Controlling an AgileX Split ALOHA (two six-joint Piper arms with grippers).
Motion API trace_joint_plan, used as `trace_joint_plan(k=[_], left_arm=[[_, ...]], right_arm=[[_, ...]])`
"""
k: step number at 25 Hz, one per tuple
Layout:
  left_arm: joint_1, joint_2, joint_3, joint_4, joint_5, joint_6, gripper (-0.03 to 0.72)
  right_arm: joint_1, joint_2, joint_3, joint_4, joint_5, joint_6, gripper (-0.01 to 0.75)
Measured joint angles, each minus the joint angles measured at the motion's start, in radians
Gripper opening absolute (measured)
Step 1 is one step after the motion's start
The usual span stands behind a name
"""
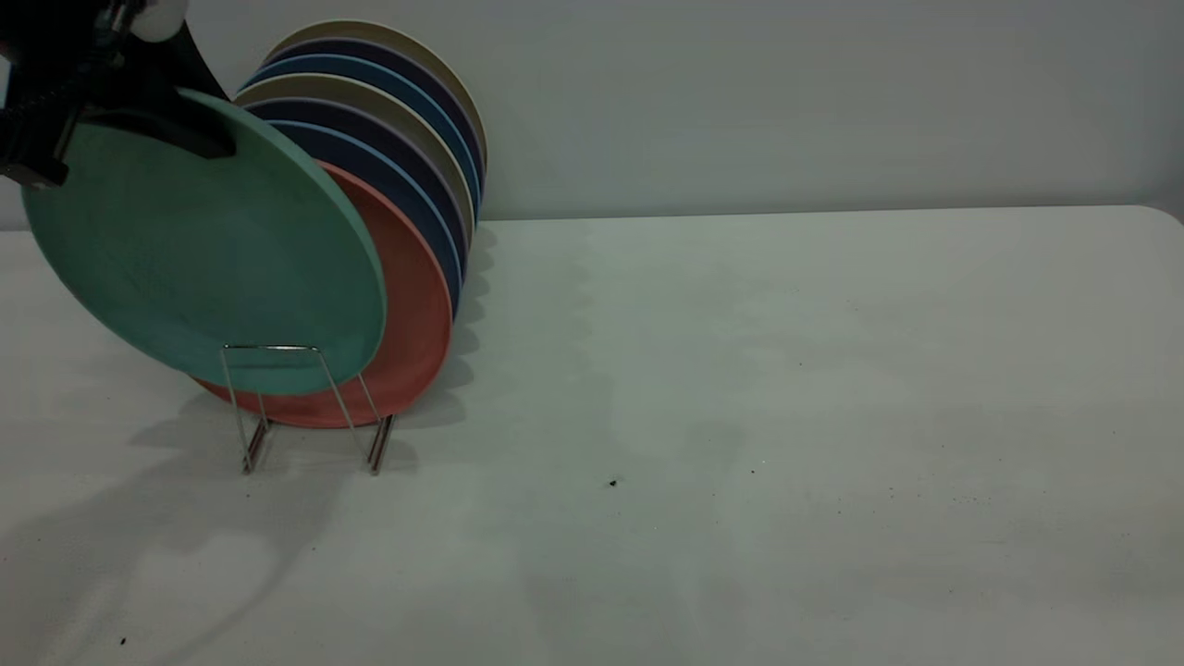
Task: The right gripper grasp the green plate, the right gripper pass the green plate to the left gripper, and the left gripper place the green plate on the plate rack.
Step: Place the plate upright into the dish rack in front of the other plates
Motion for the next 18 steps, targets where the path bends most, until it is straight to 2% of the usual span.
trace_joint_plan(k=[10,18], left_arm=[[0.0,0.044,-0.001,-0.022,-0.003,0.0,0.129],[0.0,0.044,-0.001,-0.022,0.007,-0.003,0.324]], right_arm=[[0.0,0.0,0.0,-0.02,0.0,0.0,0.429],[0.0,0.0,0.0,-0.02,0.0,0.0,0.429]])
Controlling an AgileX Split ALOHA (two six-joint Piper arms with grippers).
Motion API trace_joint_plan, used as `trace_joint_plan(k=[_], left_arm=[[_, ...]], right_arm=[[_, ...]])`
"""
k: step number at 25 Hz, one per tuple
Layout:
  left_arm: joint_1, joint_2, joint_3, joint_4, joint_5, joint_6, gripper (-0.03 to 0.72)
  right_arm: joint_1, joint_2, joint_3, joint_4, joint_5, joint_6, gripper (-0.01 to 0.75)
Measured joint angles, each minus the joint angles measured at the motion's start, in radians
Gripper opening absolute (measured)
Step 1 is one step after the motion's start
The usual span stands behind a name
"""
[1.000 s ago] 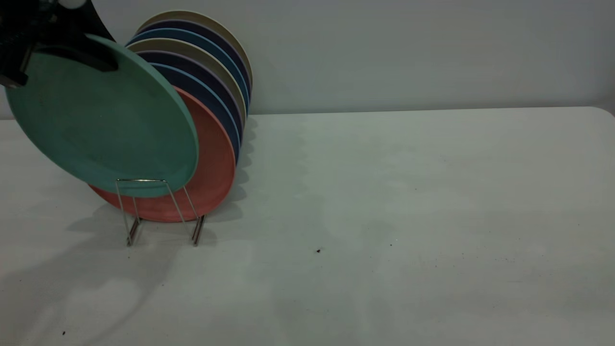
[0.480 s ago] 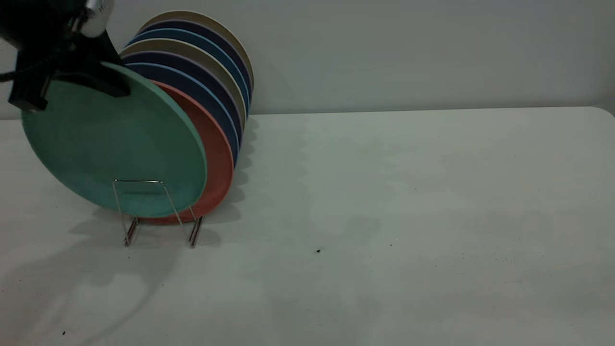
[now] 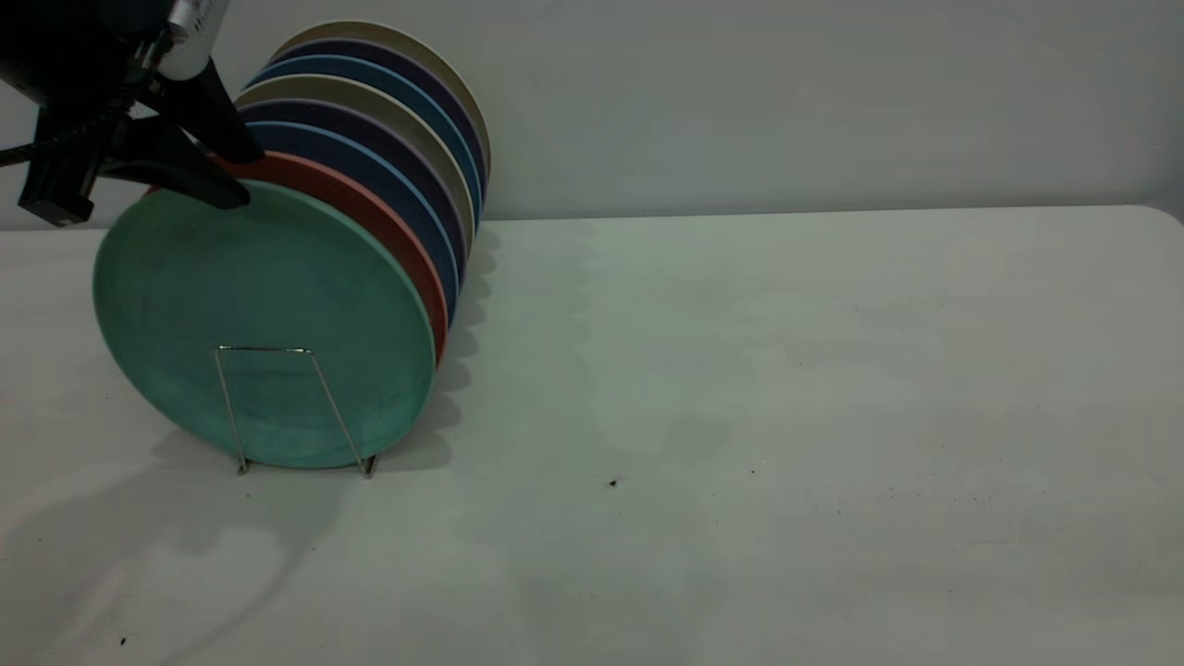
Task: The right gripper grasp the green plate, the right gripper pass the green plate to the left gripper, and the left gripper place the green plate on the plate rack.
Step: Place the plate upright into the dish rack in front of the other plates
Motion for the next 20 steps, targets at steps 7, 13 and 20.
trace_joint_plan(k=[7,13,20], left_arm=[[0.0,0.0,0.0,0.0,0.0,0.0,0.365],[0.0,-0.038,0.0,-0.015,-0.003,-0.078,0.366],[0.0,-0.151,0.0,-0.013,0.046,-0.279,0.366]], right_arm=[[0.0,0.0,0.0,0.0,0.0,0.0,0.429],[0.0,0.0,0.0,0.0,0.0,0.0,0.429],[0.0,0.0,0.0,-0.012,0.0,0.0,0.429]])
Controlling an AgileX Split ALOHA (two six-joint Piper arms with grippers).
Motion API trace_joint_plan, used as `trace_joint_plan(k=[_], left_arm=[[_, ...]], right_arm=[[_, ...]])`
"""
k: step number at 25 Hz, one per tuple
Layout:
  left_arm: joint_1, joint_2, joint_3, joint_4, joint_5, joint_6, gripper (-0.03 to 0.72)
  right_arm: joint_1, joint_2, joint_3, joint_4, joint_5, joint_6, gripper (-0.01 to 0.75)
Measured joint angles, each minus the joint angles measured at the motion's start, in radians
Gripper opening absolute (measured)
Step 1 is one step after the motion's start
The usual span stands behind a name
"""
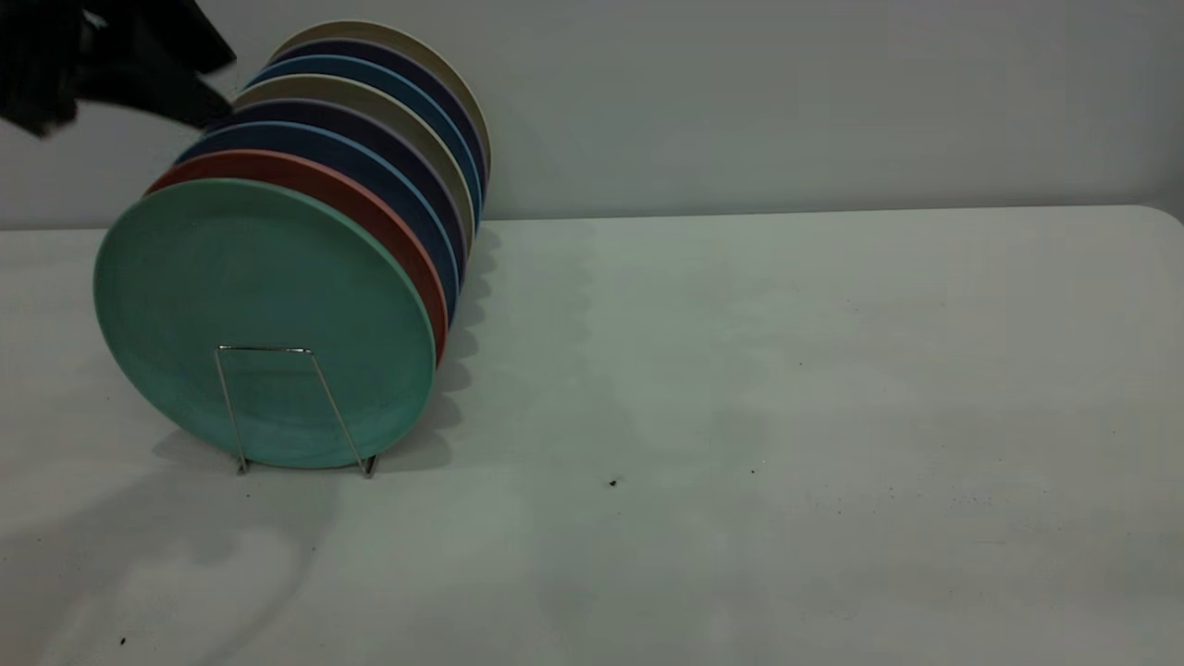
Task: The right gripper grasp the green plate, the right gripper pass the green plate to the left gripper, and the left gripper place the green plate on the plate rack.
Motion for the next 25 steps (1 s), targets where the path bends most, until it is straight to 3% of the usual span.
trace_joint_plan(k=[4,9,14,18,22,25], left_arm=[[0.0,-0.126,0.0,0.012,0.048,-0.207,0.366],[0.0,-0.351,0.0,0.213,0.196,-0.649,0.366],[0.0,-0.559,0.0,0.484,0.441,-1.15,0.366],[0.0,-0.692,0.0,0.614,0.641,-1.434,0.366],[0.0,-0.791,0.02,0.656,0.654,-1.597,0.366],[0.0,-0.879,0.118,0.66,0.654,-1.67,0.366]], right_arm=[[0.0,0.0,0.0,-0.06,0.001,0.047,0.429],[0.049,-0.001,0.032,-0.159,0.011,0.146,0.429],[0.132,-0.002,0.119,-0.181,-0.018,0.18,0.429],[0.162,-0.002,0.123,-0.202,-0.033,0.221,0.428],[0.179,-0.002,0.124,-0.216,-0.038,0.24,0.428],[0.182,-0.004,0.124,-0.225,-0.038,0.257,0.428]])
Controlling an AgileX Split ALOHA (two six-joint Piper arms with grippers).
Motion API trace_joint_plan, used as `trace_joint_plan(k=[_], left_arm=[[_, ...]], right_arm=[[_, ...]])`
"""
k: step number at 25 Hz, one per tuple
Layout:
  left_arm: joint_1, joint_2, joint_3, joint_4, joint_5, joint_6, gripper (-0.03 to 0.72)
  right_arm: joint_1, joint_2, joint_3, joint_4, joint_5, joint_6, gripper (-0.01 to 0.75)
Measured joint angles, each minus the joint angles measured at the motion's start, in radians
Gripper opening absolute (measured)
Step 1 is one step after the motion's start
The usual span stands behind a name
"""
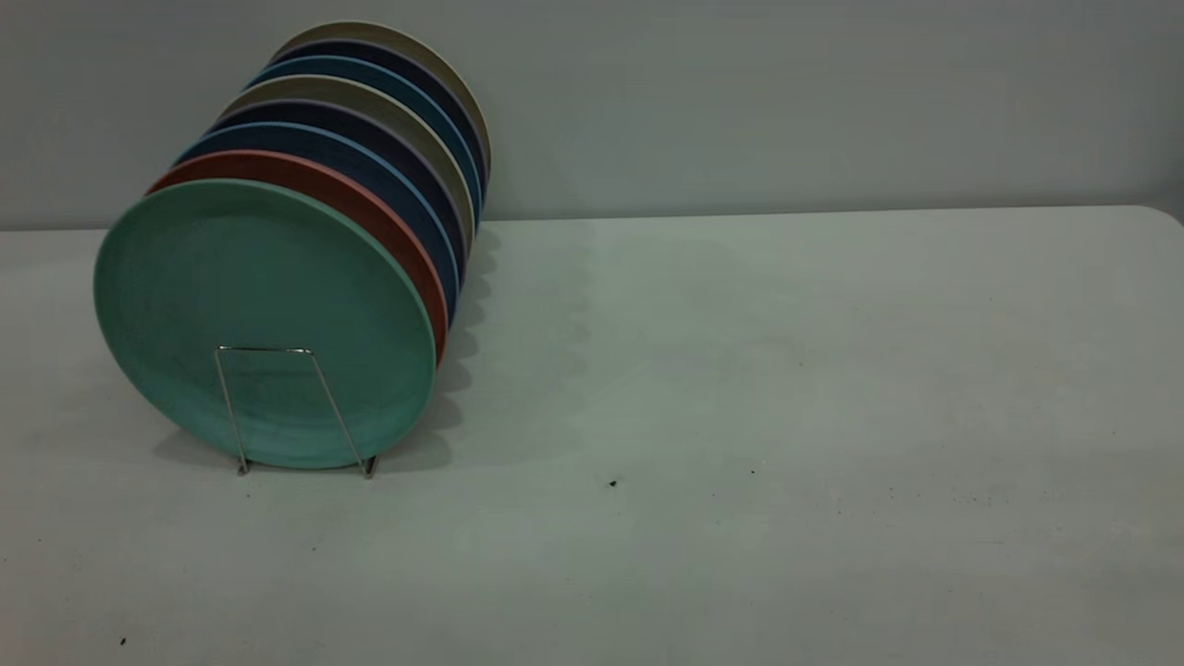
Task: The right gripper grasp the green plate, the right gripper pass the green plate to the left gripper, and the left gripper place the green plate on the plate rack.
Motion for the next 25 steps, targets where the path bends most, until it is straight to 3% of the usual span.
trace_joint_plan(k=[3,7,12,25], left_arm=[[0.0,-0.088,0.14,0.003,0.0,-0.049,0.377],[0.0,-0.21,0.337,-0.001,-0.003,-0.065,0.448],[0.0,-0.331,0.487,-0.039,-0.029,-0.066,0.5],[0.0,-0.55,0.529,-0.086,-0.044,-0.066,0.501]], right_arm=[[0.014,-0.034,0.0,-0.024,-0.003,0.034,0.428],[0.02,-0.125,0.0,-0.032,-0.003,0.043,0.428],[0.02,-0.267,0.0,-0.033,-0.002,0.045,0.428],[0.02,-0.431,0.0,-0.033,0.01,0.043,0.428]])
